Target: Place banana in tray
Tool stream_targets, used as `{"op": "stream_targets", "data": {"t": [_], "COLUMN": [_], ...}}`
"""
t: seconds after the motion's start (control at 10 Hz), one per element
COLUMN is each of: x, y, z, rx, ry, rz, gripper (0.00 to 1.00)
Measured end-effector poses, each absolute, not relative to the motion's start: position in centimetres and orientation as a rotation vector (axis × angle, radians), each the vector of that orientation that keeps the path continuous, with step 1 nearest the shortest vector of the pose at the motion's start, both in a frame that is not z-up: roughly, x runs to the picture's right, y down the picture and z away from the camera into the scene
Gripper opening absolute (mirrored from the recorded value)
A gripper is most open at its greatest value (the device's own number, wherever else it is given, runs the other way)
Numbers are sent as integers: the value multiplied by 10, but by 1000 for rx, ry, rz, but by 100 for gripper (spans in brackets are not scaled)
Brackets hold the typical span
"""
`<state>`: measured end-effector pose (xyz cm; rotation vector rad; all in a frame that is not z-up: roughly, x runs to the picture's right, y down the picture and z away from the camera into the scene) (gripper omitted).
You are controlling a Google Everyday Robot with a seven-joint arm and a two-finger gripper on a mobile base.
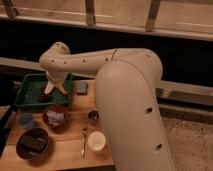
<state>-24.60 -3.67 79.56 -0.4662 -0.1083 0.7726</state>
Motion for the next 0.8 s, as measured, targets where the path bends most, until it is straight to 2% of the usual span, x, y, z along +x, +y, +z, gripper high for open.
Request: {"op": "stream_targets", "data": {"t": [0.1,0.3,0.8], "x": [-246,-245,-246], "y": [-37,-37,-36], "z": [796,796,796], "rx": [-466,-466,-468], "ry": [-108,-108,-110], "rz": [773,770,765], "gripper": [70,80,80]}}
